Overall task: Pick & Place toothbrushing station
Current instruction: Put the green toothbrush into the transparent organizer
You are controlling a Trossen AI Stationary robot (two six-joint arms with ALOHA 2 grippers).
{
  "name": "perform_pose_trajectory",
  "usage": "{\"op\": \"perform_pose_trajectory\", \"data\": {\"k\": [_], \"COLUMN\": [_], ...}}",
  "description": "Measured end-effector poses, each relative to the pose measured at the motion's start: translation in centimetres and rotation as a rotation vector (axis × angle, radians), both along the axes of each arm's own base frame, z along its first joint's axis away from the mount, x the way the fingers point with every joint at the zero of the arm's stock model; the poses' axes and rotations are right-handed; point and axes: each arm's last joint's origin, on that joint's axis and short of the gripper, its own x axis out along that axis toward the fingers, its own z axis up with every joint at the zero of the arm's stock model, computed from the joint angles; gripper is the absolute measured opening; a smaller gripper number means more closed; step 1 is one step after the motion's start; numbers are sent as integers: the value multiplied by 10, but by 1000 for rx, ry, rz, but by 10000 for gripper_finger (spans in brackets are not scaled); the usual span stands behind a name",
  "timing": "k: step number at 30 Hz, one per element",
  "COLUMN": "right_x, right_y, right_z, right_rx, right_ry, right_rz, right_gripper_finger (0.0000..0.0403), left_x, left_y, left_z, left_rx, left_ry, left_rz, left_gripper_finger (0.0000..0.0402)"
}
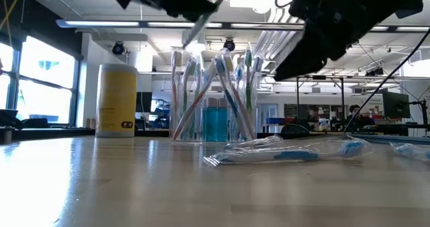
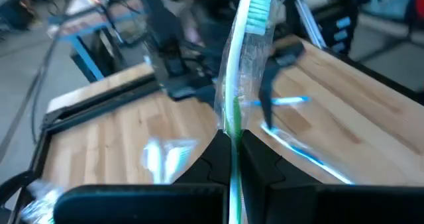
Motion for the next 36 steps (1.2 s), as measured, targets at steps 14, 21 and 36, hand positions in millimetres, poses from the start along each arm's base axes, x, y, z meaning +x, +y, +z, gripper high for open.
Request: {"op": "perform_pose_trajectory", "data": {"k": [14, 21, 36], "right_x": [4, 6, 7], "right_y": [1, 1, 2], "right_z": [-6, -4, -2], "right_rx": [-32, -29, -13], "right_ry": [9, -22, -48], "right_rz": [36, 40, 43], "right_gripper_finger": [207, 207, 207], "left_x": [-53, -50, -44], "left_y": [49, 57, 85], "left_z": [-79, -93, -132], "left_rx": [-173, -199, -353], "left_ry": [-463, -434, -483], "left_rz": [149, 204, 160], "left_gripper_finger": [2, 2, 2]}}
